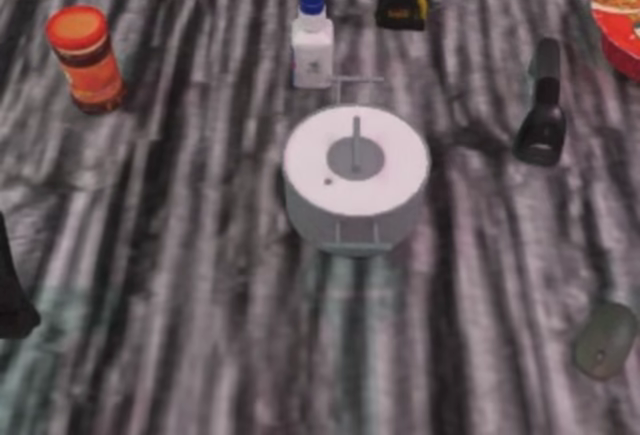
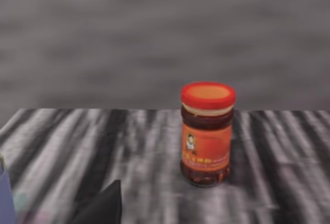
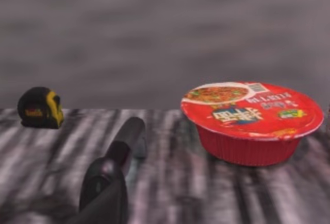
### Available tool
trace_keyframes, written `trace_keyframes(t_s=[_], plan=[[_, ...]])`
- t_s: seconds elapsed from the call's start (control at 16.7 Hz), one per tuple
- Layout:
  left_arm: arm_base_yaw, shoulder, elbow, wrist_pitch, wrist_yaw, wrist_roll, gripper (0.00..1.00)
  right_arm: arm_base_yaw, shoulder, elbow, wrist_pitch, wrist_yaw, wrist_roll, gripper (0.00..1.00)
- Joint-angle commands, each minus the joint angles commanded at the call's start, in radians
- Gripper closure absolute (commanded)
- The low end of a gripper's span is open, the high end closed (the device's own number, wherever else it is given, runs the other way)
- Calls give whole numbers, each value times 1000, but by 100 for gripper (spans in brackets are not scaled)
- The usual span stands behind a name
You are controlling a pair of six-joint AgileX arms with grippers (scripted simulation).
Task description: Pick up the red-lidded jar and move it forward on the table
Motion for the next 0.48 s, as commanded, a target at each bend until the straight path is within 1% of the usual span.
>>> trace_keyframes(t_s=[0.24, 0.48], plan=[[0, 17, 19, -10, 3, 5, 0, 0, 0, 0, 0, 0, 0, 0], [-1, 143, 148, -85, 28, 40, 0, 0, 0, 0, 0, 0, 0, 0]])
